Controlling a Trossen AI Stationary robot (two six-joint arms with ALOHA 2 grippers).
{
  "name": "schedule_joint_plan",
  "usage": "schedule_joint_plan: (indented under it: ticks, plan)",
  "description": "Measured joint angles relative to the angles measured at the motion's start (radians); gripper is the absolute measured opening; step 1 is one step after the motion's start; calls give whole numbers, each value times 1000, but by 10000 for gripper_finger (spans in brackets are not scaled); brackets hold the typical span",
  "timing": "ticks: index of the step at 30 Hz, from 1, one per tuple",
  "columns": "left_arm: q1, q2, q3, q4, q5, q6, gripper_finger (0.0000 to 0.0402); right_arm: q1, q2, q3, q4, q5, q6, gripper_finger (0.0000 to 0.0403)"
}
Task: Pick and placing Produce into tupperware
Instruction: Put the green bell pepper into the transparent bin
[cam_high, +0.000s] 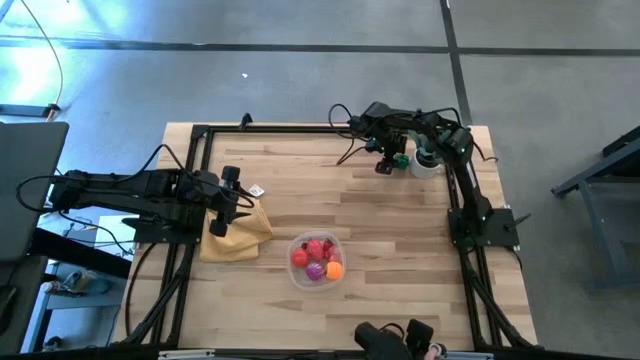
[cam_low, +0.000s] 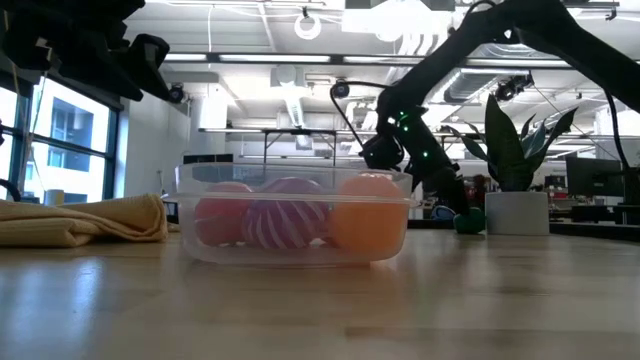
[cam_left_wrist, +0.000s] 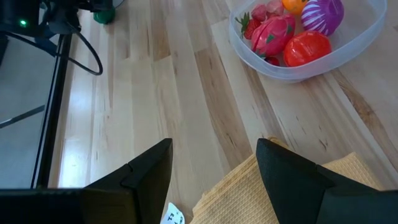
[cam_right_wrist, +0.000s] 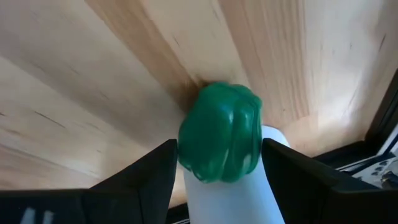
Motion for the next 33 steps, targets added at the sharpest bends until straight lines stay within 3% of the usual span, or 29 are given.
schedule_joint_plan:
  ticks: [19,29,33]
  plan:
    - [0,0,0,0,0,0,221,-27,0,0,-1,-57,36,230]
    - [0,0,0,0,0,0,221,-43,0,0,-2,-58,72,277]
    - [0,0,0,0,0,0,221,-43,0,0,-1,-109,72,283]
